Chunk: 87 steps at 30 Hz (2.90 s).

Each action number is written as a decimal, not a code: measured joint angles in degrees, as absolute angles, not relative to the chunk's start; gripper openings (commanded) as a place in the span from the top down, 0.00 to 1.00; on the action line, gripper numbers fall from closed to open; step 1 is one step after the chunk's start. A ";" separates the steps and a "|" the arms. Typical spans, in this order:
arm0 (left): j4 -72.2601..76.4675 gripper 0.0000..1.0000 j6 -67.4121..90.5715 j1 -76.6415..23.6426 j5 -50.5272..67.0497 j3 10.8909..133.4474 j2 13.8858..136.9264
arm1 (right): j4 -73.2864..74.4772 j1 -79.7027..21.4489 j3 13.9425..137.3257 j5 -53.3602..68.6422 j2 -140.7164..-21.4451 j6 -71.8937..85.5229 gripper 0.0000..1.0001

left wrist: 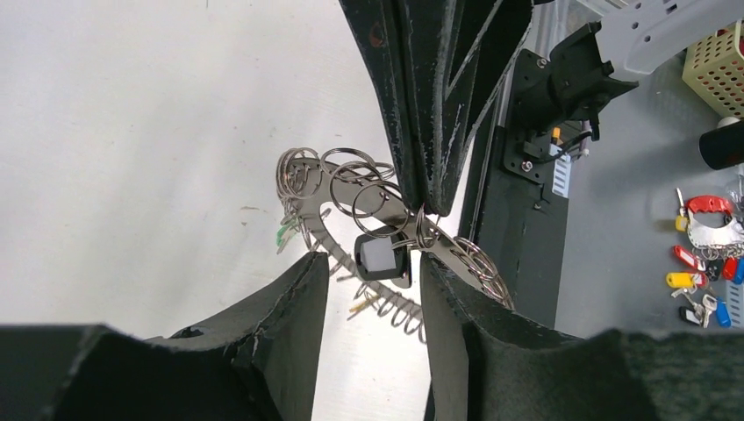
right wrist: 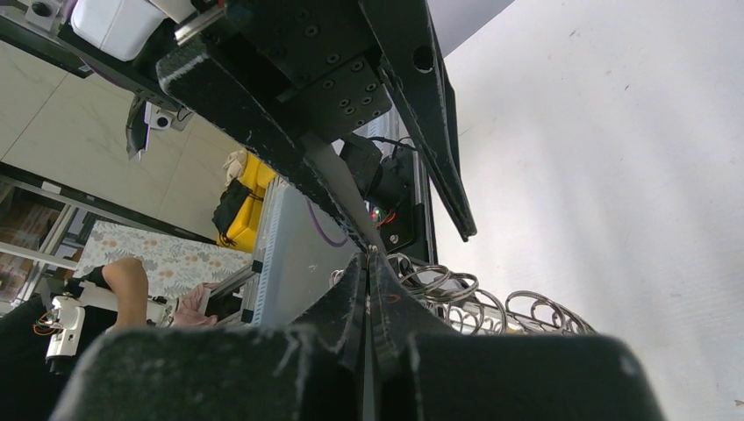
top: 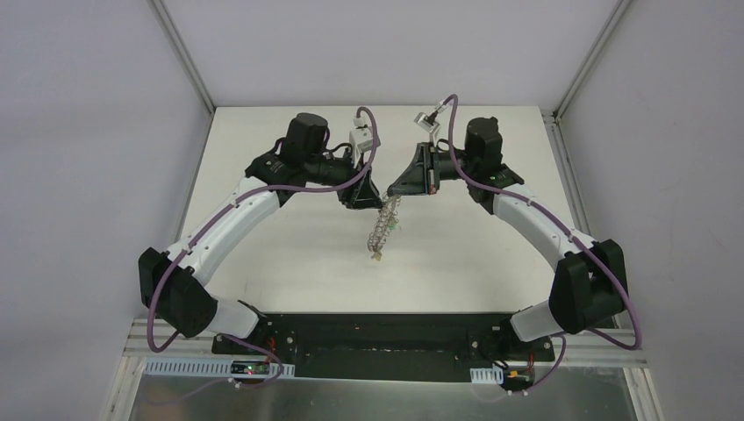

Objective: Put the keys on the keyring

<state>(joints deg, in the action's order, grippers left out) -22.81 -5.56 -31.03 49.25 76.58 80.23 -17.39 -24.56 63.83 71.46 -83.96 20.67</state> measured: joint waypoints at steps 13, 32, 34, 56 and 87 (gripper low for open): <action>-17.67 0.76 -2.81 -31.03 51.07 73.17 80.23 | -19.20 -23.97 62.92 71.44 -83.96 22.59 1.00; -12.19 1.00 4.05 -31.44 53.54 72.49 80.73 | -21.26 -23.22 62.33 71.46 -83.99 24.05 1.00; -12.21 1.00 4.12 -31.70 53.54 72.44 80.75 | -21.26 -23.16 62.26 71.68 -83.99 24.18 1.00; -13.54 0.98 4.95 -33.36 53.10 72.53 83.24 | -21.91 -22.90 60.40 72.23 -83.99 22.35 1.00; -13.98 0.73 2.35 -32.21 53.93 72.86 81.10 | -13.93 -22.68 60.84 72.93 -83.99 14.39 1.00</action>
